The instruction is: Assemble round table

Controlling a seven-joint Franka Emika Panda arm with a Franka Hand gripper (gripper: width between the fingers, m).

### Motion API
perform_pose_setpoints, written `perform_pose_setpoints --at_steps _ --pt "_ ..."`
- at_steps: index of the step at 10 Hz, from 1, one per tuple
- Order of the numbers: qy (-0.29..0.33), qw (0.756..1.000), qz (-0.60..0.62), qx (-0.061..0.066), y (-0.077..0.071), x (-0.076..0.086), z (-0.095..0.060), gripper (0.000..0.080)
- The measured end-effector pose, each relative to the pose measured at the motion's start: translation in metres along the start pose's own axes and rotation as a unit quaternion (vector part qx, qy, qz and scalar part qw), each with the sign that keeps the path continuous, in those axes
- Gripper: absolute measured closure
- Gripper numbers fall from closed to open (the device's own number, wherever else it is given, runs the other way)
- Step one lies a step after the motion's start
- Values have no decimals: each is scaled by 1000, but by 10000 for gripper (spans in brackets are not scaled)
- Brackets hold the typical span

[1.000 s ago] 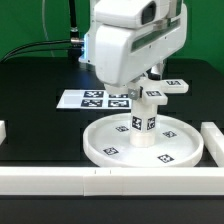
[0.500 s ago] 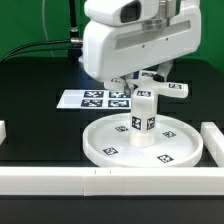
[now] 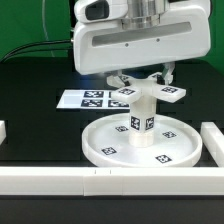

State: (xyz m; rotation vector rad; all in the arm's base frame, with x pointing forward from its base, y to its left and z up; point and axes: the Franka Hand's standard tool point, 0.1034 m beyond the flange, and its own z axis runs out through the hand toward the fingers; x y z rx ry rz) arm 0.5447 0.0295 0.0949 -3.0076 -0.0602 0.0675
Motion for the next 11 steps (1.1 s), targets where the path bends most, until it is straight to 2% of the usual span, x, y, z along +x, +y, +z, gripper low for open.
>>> perform_pose_setpoints --at_steps 4,5,7,9,11 --pt "2 993 120 1 -1 1 0 351" --pt "5 984 180 7 -1 1 0 351" --pt "17 956 291 17 -3 3 0 351" --pt "42 909 414 38 -6 8 0 351" --pt "44 888 456 40 -8 10 0 351"
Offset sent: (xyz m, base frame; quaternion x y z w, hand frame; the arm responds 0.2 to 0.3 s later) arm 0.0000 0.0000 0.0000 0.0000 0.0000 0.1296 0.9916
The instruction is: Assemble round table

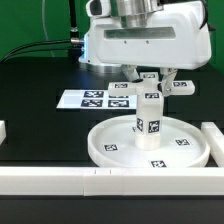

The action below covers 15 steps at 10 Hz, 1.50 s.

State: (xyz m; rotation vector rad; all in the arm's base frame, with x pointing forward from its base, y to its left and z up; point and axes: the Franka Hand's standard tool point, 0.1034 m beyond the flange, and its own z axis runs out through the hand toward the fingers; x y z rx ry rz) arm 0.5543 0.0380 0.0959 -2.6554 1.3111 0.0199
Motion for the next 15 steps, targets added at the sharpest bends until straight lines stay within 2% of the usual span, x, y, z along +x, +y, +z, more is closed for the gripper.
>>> perform_pose_setpoints --at_steps 4,5,7,10,12,13,14,15 --pt "4 994 113 5 -1 2 -1 351" --pt "6 986 163 14 -2 5 -2 351" --pt "3 962 269 50 0 12 -3 351" --pt "6 889 452 76 -3 8 -1 351" --pt "-2 848 524 80 -5 8 -3 351" --pt "-4 836 543 79 -5 9 -4 351" --pt "-4 832 549 81 -6 9 -4 349" --pt "-5 838 540 79 -6 9 -4 349"
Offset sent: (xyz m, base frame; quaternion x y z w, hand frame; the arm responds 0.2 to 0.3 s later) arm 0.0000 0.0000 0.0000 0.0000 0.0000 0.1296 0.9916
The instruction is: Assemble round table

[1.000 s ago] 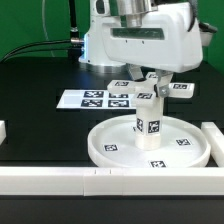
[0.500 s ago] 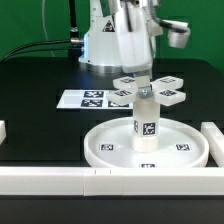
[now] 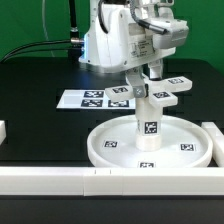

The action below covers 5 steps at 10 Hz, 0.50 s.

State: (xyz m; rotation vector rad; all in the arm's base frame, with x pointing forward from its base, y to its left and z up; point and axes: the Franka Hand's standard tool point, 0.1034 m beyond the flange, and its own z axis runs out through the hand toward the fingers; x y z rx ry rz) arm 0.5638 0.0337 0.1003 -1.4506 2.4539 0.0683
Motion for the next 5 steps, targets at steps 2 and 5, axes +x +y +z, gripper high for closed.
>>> perform_pose_setpoints --at_steps 2,5 --pt "-11 999 -40 2 -6 -1 -18 162" --pt "-24 995 -95 1 -8 -7 -37 153"
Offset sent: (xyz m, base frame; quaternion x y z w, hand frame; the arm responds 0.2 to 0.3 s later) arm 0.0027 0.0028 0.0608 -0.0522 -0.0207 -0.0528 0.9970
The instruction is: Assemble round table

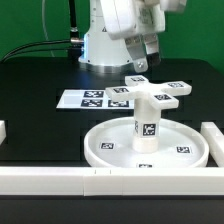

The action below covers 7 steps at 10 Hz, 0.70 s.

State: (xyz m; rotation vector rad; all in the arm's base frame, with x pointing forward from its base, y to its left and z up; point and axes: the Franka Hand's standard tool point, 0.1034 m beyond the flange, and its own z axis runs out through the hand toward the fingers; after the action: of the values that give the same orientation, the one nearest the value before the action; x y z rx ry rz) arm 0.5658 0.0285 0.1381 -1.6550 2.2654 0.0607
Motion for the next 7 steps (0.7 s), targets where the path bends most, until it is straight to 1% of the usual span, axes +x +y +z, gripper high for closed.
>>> perform_pose_setpoints --at_steps 2,3,4,5,6,7 --pt "4 995 -105 -4 2 0 3 151" --pt "16 979 -201 -12 5 -5 5 151" --pt "16 965 -261 -14 6 -8 3 151" --pt "19 944 -328 -19 8 -9 3 151" --pt "25 921 -388 -26 11 -13 5 151" --pt "28 904 -426 -32 14 -19 7 151"
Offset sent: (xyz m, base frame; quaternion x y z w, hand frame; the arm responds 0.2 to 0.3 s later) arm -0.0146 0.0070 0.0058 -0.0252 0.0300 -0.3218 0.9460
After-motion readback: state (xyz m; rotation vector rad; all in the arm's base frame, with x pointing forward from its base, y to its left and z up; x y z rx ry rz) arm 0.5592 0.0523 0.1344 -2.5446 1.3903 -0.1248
